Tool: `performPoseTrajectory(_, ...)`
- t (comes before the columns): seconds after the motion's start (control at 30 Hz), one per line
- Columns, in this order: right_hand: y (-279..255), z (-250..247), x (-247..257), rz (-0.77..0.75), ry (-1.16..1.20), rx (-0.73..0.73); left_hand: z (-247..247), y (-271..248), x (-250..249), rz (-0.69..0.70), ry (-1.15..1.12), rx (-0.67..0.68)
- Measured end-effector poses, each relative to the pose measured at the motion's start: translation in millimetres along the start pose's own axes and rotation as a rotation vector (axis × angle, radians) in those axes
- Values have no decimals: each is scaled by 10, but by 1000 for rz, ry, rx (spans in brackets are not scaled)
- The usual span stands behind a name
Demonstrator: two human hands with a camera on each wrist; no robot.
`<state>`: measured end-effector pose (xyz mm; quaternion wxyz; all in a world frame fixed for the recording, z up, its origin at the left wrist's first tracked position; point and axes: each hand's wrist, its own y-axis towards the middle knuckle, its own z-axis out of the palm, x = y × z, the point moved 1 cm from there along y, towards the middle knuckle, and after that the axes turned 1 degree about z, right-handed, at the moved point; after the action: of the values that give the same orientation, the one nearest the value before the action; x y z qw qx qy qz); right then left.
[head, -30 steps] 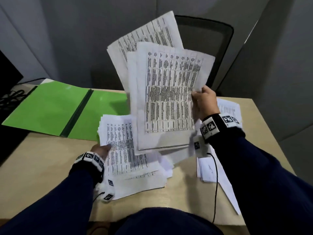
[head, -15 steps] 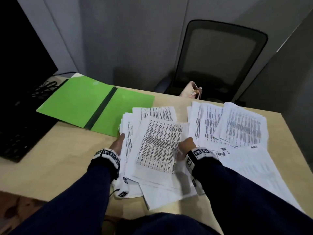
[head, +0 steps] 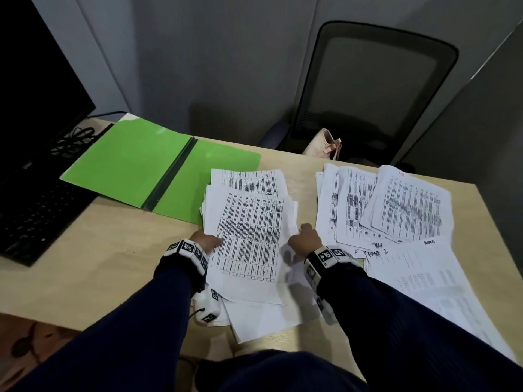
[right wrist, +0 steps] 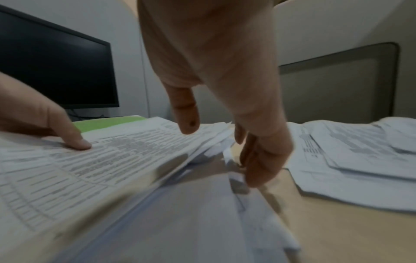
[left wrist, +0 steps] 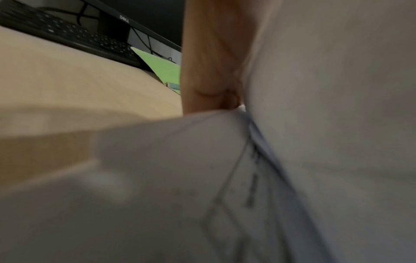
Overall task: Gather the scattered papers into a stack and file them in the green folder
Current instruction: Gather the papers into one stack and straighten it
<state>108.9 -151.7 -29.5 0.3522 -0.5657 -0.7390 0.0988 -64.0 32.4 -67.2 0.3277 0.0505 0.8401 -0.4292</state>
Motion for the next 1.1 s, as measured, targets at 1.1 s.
performPoseTrajectory(1.1,-391,-1478,427,-723,1038,-493,296,-1232,-1672,896,-499,-577)
